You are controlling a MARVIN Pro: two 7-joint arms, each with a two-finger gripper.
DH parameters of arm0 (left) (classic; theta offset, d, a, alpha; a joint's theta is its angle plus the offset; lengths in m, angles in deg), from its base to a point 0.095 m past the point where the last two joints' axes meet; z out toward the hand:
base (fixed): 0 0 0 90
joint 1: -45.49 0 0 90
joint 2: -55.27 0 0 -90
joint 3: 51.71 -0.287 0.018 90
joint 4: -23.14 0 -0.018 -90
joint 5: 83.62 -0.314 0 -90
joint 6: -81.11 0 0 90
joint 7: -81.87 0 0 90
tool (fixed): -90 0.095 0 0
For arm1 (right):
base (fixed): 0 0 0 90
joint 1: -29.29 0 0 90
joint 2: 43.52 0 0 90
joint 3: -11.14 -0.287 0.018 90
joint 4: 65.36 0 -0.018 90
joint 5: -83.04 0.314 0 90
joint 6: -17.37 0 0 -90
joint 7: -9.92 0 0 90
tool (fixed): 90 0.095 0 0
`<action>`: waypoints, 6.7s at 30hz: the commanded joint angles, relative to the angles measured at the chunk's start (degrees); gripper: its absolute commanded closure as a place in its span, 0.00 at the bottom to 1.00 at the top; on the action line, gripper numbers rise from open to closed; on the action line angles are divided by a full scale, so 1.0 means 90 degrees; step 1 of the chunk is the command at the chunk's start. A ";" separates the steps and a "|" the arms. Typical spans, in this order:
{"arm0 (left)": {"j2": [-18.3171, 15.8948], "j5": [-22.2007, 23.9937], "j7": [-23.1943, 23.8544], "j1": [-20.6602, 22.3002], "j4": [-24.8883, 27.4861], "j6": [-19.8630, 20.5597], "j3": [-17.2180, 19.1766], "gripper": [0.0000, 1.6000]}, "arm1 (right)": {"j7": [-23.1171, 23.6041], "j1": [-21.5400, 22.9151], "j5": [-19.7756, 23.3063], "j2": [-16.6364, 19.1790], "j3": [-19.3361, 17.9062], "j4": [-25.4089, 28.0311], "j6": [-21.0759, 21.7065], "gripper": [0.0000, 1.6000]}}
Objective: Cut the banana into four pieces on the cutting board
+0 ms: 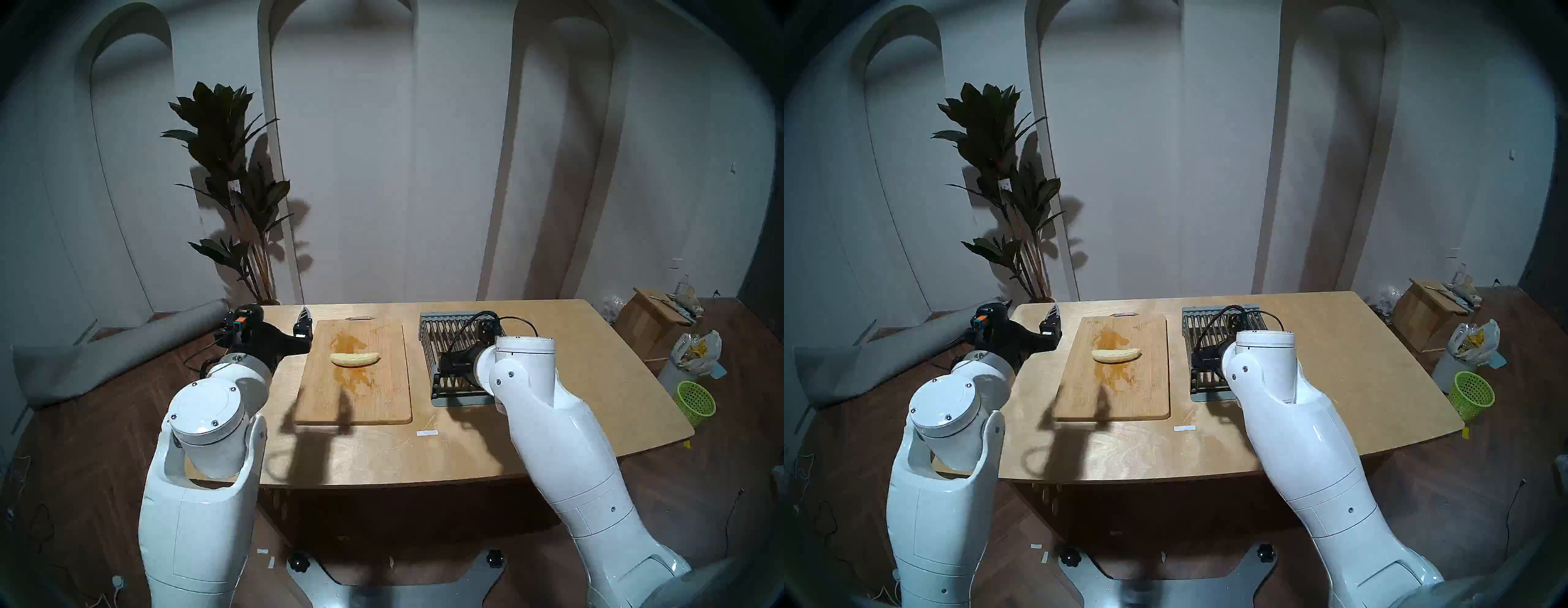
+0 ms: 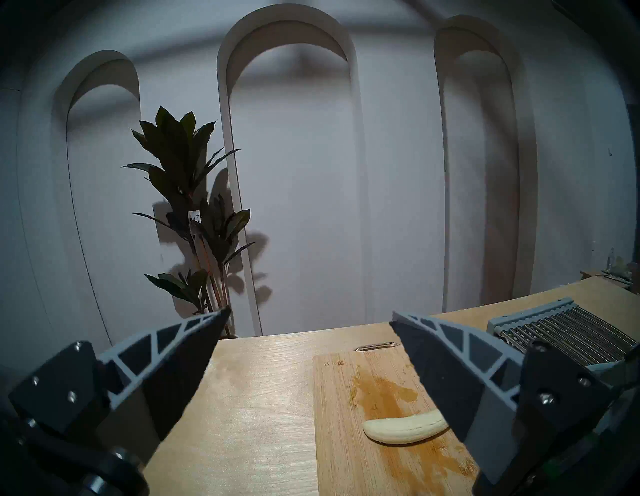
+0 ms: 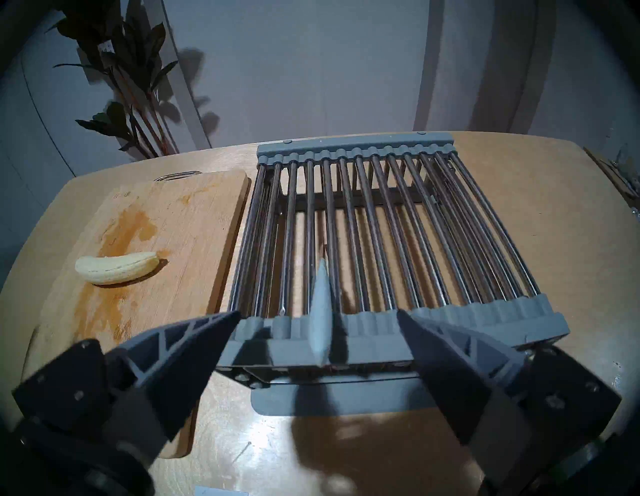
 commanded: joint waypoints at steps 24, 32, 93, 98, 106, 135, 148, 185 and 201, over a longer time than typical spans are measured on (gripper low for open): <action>-0.0001 -0.0006 -0.0017 0.0056 0.0128 -0.0019 -0.0019 0.00 | 0.0279 0.0463 0.0030 0.0224 0.0091 -0.0377 -0.0106 0.00; -0.0003 -0.0005 -0.0019 0.0056 0.0128 -0.0019 -0.0020 0.00 | 0.0397 0.0531 0.0023 0.0235 0.0116 -0.0515 -0.0140 0.03; -0.0019 0.0014 -0.0032 0.0056 0.0124 -0.0021 -0.0025 0.00 | 0.0308 -0.0400 0.0414 0.0585 -0.0047 0.2320 -0.0239 1.00; -0.0022 0.0020 -0.0030 0.0059 0.0116 -0.0025 -0.0024 0.00 | 0.0802 -0.0440 -0.0173 0.0986 0.0300 0.2386 -0.0628 1.00; -0.0026 0.0025 -0.0030 0.0059 0.0112 -0.0026 -0.0024 0.00 | 0.1468 -0.0517 -0.1402 0.1658 0.0927 0.2323 -0.1490 1.00; -0.0036 0.0037 -0.0037 0.0059 0.0114 -0.0026 -0.0027 0.00 | 0.3254 -0.1028 -0.0683 0.0401 0.0297 0.1112 -0.4204 1.00; -0.0247 0.0782 0.0541 0.0866 0.0136 -0.0344 0.0374 0.00 | 0.4096 -0.1196 -0.0858 0.0632 0.0607 0.0393 -0.5103 1.00; -0.2523 0.2696 0.4651 0.3026 -0.2124 -0.0425 0.0985 0.00 | 0.4310 -0.0936 -0.1634 0.0589 0.1254 -0.0188 -0.5254 1.00; -0.2974 0.3295 0.6473 0.3936 -0.3422 -0.0773 0.0255 0.00 | 0.4295 -0.0757 -0.2027 0.0583 0.1463 -0.0380 -0.5441 1.00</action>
